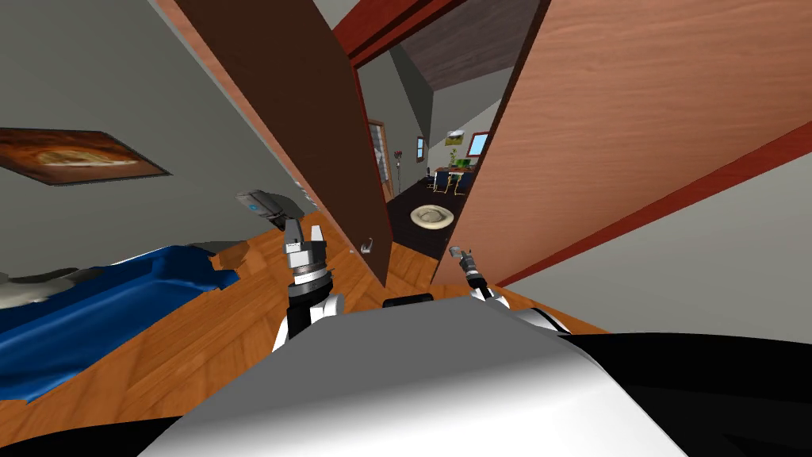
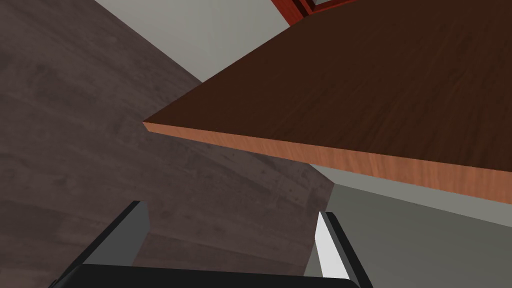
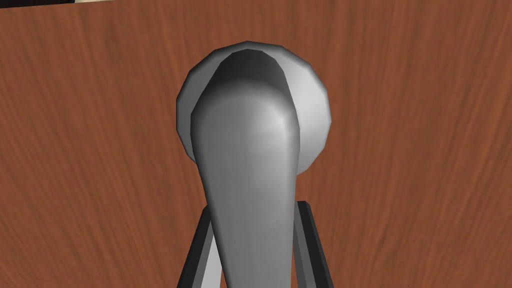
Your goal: Pull the door open
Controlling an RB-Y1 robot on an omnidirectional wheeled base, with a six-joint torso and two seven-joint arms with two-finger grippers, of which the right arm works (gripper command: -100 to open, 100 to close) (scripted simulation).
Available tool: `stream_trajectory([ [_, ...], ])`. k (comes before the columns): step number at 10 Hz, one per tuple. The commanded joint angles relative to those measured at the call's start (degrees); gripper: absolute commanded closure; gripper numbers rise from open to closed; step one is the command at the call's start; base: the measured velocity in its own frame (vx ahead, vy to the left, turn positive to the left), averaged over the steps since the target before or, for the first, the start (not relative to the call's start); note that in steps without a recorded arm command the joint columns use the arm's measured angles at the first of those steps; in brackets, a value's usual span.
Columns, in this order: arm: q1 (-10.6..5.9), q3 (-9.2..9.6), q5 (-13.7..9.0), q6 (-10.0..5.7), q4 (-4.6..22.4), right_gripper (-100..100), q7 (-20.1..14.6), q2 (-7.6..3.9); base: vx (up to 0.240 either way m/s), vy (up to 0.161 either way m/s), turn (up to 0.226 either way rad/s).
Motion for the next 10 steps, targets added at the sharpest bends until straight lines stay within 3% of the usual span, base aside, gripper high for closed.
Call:
stream_trajectory([
  [1, 0.31, 1.12, -0.1, -0.36, -0.4, 100, -0.4, -0.32, -0.142, -0.014, 0.074],
  [9, 2.16, 7.74, -0.7, -2.52, -2.9, 100, -2.5, -2.19, -0.214, -0.073, 0.096],
  [10, 2.31, 7.00, -0.8, -2.15, -3.0, 100, -2.3, -2.36, -0.105, -0.040, 0.018],
])
